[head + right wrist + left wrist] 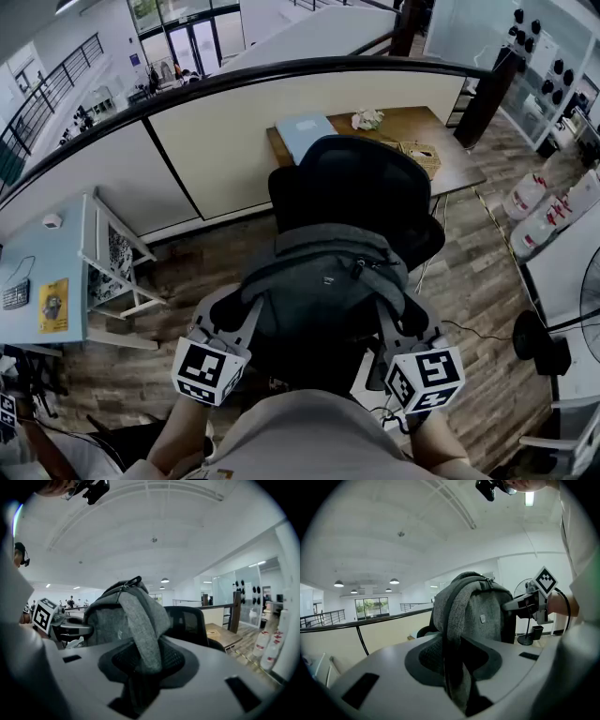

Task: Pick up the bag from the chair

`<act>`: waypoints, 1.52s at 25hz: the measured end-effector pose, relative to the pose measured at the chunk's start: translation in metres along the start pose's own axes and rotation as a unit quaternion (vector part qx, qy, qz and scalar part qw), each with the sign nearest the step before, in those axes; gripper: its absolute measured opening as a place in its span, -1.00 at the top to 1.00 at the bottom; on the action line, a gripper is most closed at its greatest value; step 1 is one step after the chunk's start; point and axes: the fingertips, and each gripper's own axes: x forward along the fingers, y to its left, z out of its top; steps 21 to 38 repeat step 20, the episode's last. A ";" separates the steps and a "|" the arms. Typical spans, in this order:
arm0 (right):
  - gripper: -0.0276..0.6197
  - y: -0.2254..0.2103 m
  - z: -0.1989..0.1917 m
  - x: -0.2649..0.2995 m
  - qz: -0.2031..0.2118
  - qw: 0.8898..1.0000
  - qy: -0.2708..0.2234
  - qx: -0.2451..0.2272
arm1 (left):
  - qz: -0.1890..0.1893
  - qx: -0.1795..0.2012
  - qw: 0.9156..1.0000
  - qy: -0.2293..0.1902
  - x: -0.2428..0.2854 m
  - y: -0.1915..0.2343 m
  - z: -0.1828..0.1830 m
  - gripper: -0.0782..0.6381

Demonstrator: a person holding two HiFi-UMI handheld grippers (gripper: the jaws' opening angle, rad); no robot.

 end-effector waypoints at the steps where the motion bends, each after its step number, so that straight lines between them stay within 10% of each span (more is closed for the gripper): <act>1: 0.55 0.000 -0.001 0.000 0.000 1.000 0.001 0.002 | 0.001 0.000 1.000 0.000 0.000 0.000 0.000 0.54; 38: 0.55 -0.006 -0.004 -0.006 0.002 1.000 0.006 0.014 | -0.002 -0.003 1.000 0.000 0.001 -0.009 0.004 0.54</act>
